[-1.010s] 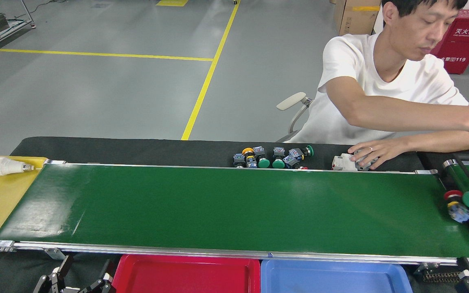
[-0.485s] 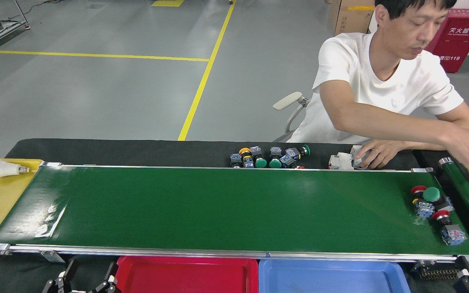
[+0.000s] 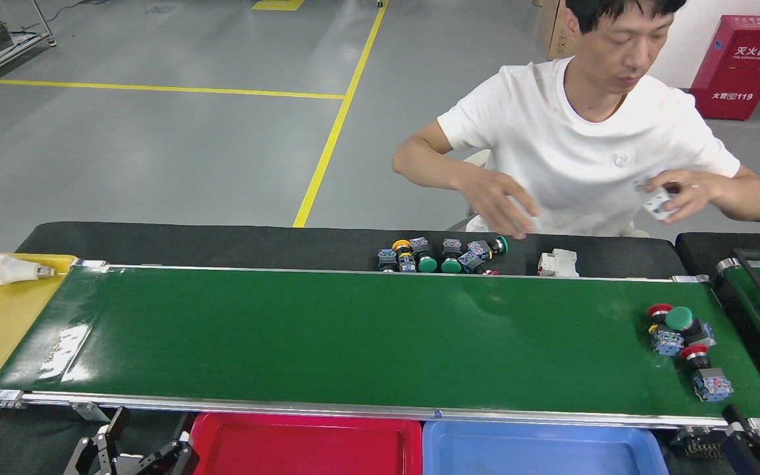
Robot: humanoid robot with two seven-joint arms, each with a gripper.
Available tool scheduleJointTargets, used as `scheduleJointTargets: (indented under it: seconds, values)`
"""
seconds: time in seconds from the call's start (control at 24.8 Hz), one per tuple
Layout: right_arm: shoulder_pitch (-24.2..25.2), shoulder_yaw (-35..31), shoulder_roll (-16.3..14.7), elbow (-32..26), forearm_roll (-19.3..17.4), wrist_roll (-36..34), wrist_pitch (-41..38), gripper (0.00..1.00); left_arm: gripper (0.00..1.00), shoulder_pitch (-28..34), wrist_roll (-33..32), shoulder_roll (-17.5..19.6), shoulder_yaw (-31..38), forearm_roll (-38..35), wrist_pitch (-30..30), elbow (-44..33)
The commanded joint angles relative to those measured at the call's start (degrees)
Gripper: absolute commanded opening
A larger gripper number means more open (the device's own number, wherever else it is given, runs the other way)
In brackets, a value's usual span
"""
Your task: Pick switch part from conveyor to tray
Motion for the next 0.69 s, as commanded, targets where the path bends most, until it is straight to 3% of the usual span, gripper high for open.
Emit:
scheduleJointTargets:
  seconds: [0.0,0.2,0.24,0.4,0.53,0.65]
  values:
    - [-2.6,1.5,-0.4,1.2,2.0,0.1,1.2,0.98,1.00,-0.2,0.5,0.1,0.2,0.2,0.2,-0.6]
    - [-8.5,8.7,-0.9,6.7,2.6,0.1,5.2,0.94,1.00,-0.2,0.5,0.2,0.6,0.2,0.2,-0.8]
    - [-9.1,10.0,-0.8,7.6,2.6,0.2,5.6,0.88,1.00,-0.2,0.5,0.3,1.2,0.2,0.1,-0.8]
    - [-9.4,11.8,-1.2,8.5,2.4,3.1,5.2,0.42,1.00,-0.1,0.5,0.7,2.6,0.2,0.1,-0.5]
    - [-9.4,11.8,-1.3,8.3,1.9,3.6,4.9,0.30,1.00,-0.1,0.6,0.2,3.3,0.4,-1.2,-0.5]
    - [-9.6,11.8,-1.1,8.1,1.8,3.6,4.9,0.26,1.00,-0.1,0.6,0.0,3.5,0.4,-3.5,-0.8]
